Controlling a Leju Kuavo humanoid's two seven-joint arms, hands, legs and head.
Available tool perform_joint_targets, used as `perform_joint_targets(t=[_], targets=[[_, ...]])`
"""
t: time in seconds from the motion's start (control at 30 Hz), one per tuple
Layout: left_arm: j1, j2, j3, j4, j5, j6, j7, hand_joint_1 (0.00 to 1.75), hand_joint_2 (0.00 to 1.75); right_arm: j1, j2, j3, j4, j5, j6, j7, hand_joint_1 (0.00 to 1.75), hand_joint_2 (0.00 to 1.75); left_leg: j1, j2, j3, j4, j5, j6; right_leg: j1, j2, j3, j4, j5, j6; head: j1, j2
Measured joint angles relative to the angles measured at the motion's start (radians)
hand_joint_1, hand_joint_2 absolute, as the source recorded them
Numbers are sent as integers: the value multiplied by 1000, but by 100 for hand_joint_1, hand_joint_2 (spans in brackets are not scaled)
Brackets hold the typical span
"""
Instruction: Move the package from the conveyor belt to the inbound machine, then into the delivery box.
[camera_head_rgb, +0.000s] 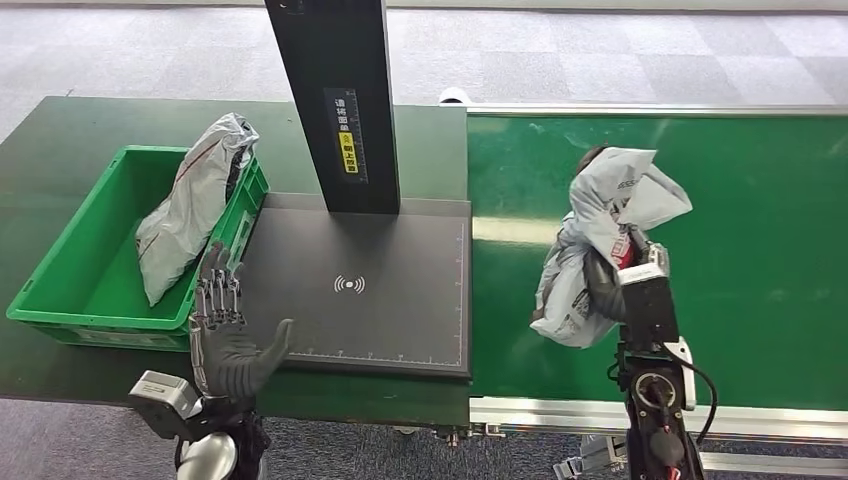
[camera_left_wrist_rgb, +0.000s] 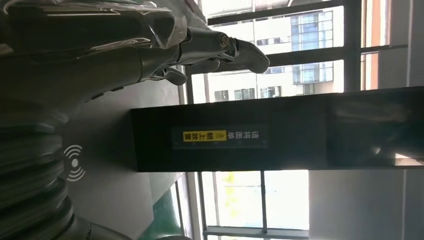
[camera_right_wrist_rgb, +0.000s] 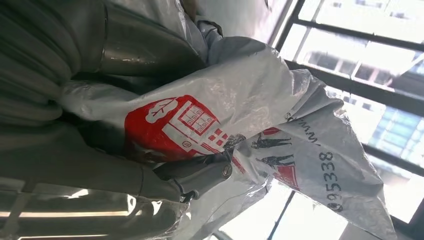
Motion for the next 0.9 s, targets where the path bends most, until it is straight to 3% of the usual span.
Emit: perform_joint_targets(t=[0.2,0.37,0.6,0.9], targets=[[-46,-3,48,-15,-4,40,0,0,175,-28,126,185,168,18,37,9,175,175,3,3,0,0,1,-3,4,1,0,0,0,-3,0,0],[-50,-4,92,-28,-6,58,0,0,175,-109,188,324,304,28,41,-3,175,175,4,2,1,0,1,-3,4,1,0,1,0,-3,0,0],[-50,-5,125,-31,-5,64,0,0,175,-175,219,398,392,8,50,-4,175,175,4,2,0,0,1,-3,3,1,0,0,0,-3,1,0],[-46,-15,154,-40,-12,52,0,0,175,-214,223,411,423,-22,33,-15,175,175,3,2,0,0,1,-3,4,1,0,0,0,-3,0,0]])
